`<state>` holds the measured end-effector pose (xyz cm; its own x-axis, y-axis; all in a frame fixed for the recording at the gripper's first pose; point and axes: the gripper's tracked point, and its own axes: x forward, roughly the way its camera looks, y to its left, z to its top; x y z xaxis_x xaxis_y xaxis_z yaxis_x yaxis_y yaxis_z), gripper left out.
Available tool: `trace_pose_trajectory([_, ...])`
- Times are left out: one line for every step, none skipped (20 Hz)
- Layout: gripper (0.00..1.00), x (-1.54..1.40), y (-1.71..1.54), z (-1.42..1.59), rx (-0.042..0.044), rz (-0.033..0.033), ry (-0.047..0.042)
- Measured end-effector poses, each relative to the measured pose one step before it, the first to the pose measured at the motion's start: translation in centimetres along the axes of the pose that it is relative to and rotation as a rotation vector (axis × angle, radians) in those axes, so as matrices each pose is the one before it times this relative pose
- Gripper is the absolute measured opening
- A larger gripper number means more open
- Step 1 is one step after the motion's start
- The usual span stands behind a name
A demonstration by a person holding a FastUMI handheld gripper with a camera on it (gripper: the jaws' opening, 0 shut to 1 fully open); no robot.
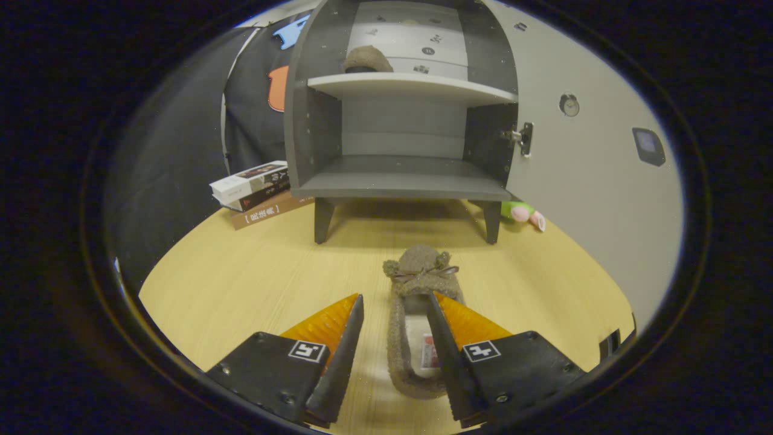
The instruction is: Open the shoe cabinet door, grab the shoes and put them into the shoe cabinet, then close the shoe cabinet door.
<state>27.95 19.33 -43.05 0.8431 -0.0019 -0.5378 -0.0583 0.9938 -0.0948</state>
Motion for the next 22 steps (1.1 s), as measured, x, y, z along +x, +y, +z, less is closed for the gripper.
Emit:
trace_pose_trajectory([0.66, 1.039, 0.152, -0.847, -0.00355, 0.00565, 0.02317])
trace_pose_trajectory([0.62, 0.975, -0.259, -0.630, -0.00344, -0.00830, 0.02240])
trace_pose_trajectory([0.61, 0.603, -0.150, 0.034, -0.00786, -0.00300, -0.00778])
trace_pose_trajectory([0.54, 0.682, 0.411, 0.634, -0.02354, 0.02758, -0.02816])
trace_pose_trajectory([0.49, 0.201, 0.145, 0.040, -0.00126, 0.01073, 0.00901])
trace_pose_trajectory([0.31, 0.065, 0.309, -0.346, 0.02636, 0.02737, 0.02650])
trace_pose_trajectory([0.14, 0.372, 0.171, -0.340, 0.02152, 0.02462, 0.02738])
trace_pose_trajectory([0.10, -0.128, -0.196, 0.082, 0.01736, 0.00745, 0.00824])
trace_pose_trajectory([0.10, -0.189, -0.360, 0.351, 0.01084, -0.00554, -0.00713])
trace_pose_trajectory([0.09, -0.283, -0.332, 0.129, 0.00364, -0.00229, -0.00424])
trace_pose_trajectory([0.08, -0.538, 0.183, -0.118, 0.01166, 0.01949, 0.00014])
trace_pose_trajectory([0.08, -0.760, 0.032, -0.171, 0.02064, 0.02141, -0.00037])
trace_pose_trajectory([0.08, -0.816, -0.103, 0.023, 0.01282, 0.01349, -0.00412])
trace_pose_trajectory([0.08, -0.906, -0.206, 0.141, 0.00013, -0.00120, -0.00796])
trace_pose_trajectory([0.08, -0.889, -0.291, 0.352, -0.00233, -0.00576, -0.01284])
trace_pose_trajectory([0.08, -0.947, -0.181, 0.526, 0.00112, -0.00212, -0.01145])
trace_pose_trajectory([0.08, -0.964, 0.246, 0.244, 0.01640, 0.01724, 0.00327])
trace_pose_trajectory([0.08, -0.980, 0.505, 0.300, 0.02494, 0.03133, 0.00598])
trace_pose_trajectory([0.08, -0.900, 0.392, 0.427, 0.01980, 0.02291, 0.00198])
trace_pose_trajectory([0.08, -0.840, 0.174, 0.661, 0.00493, 0.00883, -0.01031])
trace_pose_trajectory([0.08, -0.770, 0.122, 0.831, -0.00793, 0.00123, -0.01627])
trace_pose_trajectory([0.08, -0.801, -0.027, 0.834, -0.00616, -0.00671, -0.01940])
